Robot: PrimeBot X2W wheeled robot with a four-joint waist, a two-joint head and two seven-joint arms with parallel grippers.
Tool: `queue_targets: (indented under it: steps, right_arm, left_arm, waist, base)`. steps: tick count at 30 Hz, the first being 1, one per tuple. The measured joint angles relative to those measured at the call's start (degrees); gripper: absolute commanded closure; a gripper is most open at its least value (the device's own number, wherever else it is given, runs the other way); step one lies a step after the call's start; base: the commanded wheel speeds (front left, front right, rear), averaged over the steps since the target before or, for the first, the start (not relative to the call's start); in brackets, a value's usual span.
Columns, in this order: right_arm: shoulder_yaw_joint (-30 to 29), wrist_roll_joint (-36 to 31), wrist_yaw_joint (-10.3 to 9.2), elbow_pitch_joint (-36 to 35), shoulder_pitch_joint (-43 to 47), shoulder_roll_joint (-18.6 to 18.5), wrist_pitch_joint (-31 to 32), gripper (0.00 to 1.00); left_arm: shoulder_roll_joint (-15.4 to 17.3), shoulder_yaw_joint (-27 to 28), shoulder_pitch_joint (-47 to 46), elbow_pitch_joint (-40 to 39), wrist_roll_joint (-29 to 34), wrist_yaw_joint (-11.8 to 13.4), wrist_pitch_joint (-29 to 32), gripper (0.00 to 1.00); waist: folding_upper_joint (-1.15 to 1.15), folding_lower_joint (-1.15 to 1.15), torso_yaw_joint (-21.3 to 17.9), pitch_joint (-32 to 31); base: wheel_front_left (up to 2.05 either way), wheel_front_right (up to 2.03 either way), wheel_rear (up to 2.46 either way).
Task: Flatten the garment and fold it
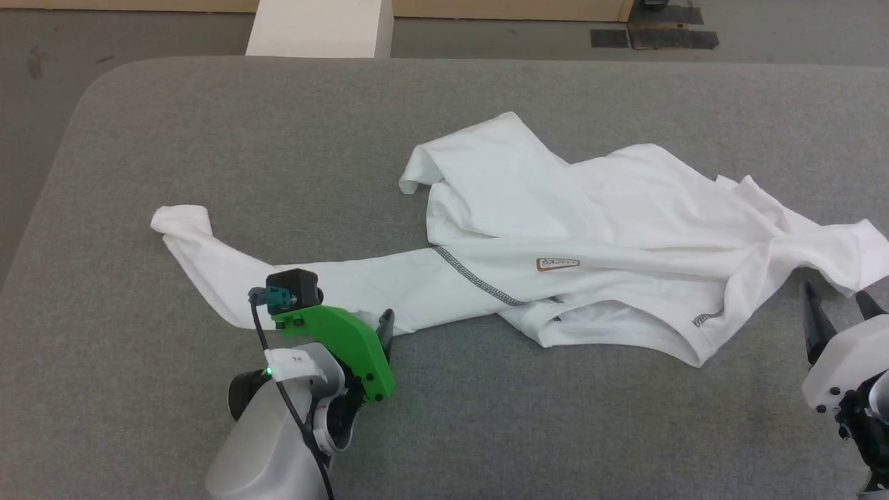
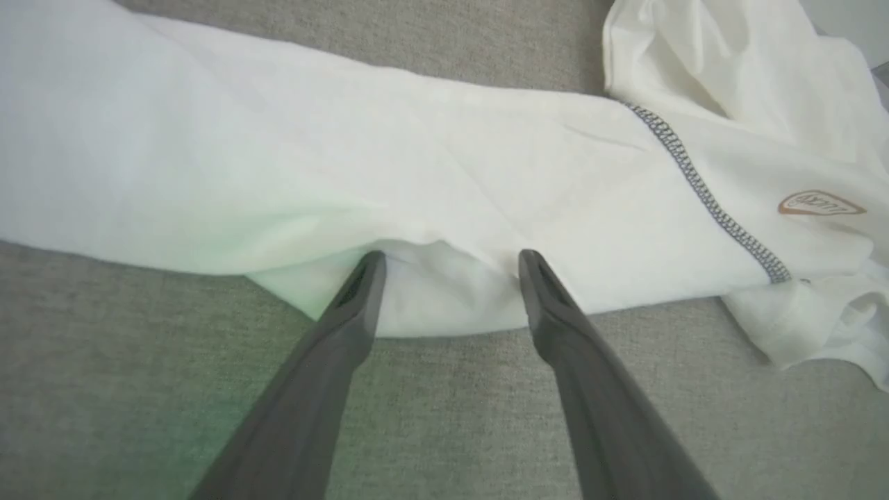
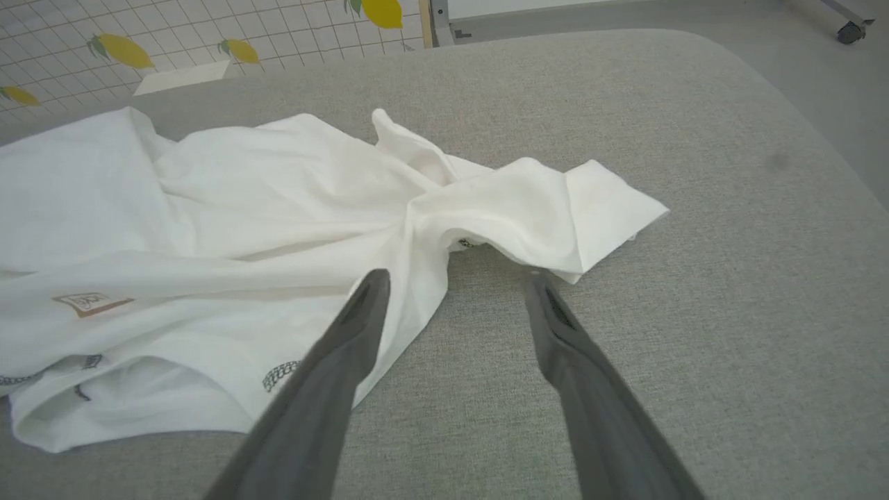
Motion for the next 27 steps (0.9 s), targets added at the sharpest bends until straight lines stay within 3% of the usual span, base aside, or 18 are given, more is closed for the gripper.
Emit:
queue_targets:
  steps: [1, 2, 3, 4, 9, 15, 18, 23, 27]
  right_arm:
    - [0.0, 0.0, 0.00, 0.0, 0.0, 0.0, 0.0, 0.00]
    - [0.0, 0.0, 0.00, 0.0, 0.0, 0.1, 0.0, 0.00]
    - [0.0, 0.0, 0.00, 0.0, 0.0, 0.1, 0.0, 0.00]
    - [0.0, 0.0, 0.00, 0.0, 0.0, 0.2, 0.0, 0.00]
    - [-0.3, 0.0, 0.00, 0.1, 0.0, 0.3, -0.2, 0.00]
    - [-0.3, -0.1, 0.00, 0.5, 0.0, 0.5, -0.5, 0.00]
    - [0.1, 0.0, 0.00, 1.0, 0.0, 0.5, -0.6, 0.00]
    - [0.6, 0.1, 0.00, 1.7, 0.0, 0.6, -0.8, 0.00]
    - [1.0, 0.2, 0.00, 2.1, 0.0, 0.6, -0.8, 0.00]
  left_arm:
    - [0.1, -0.1, -0.2, 0.7, 0.2, 0.3, -0.1, 0.00]
    - [0.2, 0.0, -0.6, 1.3, 0.5, 0.5, -0.3, 0.19]
    - [0.1, 0.2, -1.0, 1.7, 0.5, 0.5, -0.9, 0.70]
    - [0.1, 0.3, -1.2, 1.9, 0.4, 0.5, -1.3, 1.00]
    - [0.0, 1.6, -1.1, 1.9, -2.0, -1.2, -3.7, 1.00]
    - [-0.2, 7.6, 1.7, -5.9, -9.0, -2.3, -7.1, 1.00]
    - [1.5, 11.3, 4.7, -10.4, -10.5, -0.5, -7.7, 1.00]
    - [5.9, 17.4, 10.8, -15.4, -11.1, 4.5, -7.8, 1.00]
    - [6.7, 18.4, 13.9, -17.4, -11.1, 7.0, -7.2, 1.00]
  waist:
    - [0.00, 0.00, -0.1, 0.2]
    - [0.00, 0.00, -0.3, 0.4]
    - [0.00, 0.00, -0.4, 0.6]
    - [0.00, 0.00, -0.5, 0.7]
    - [0.00, 0.00, -0.1, 0.8]
    - [0.00, 0.00, 1.3, -0.1]
    - [0.00, 0.00, 2.2, -0.6]
    - [0.00, 0.00, 3.7, -1.0]
    - [0.00, 0.00, 4.7, -0.9]
  base:
    - [0.00, 0.00, 0.00]
    - [0.00, 0.00, 0.00]
    - [0.00, 0.00, 0.00]
    - [0.00, 0.00, 0.00]
    - [0.00, 0.00, 0.00]
    - [0.00, 0.00, 0.00]
    - [0.00, 0.00, 0.00]
    - [0.00, 0.00, 0.00]
    - [0.00, 0.00, 0.00]
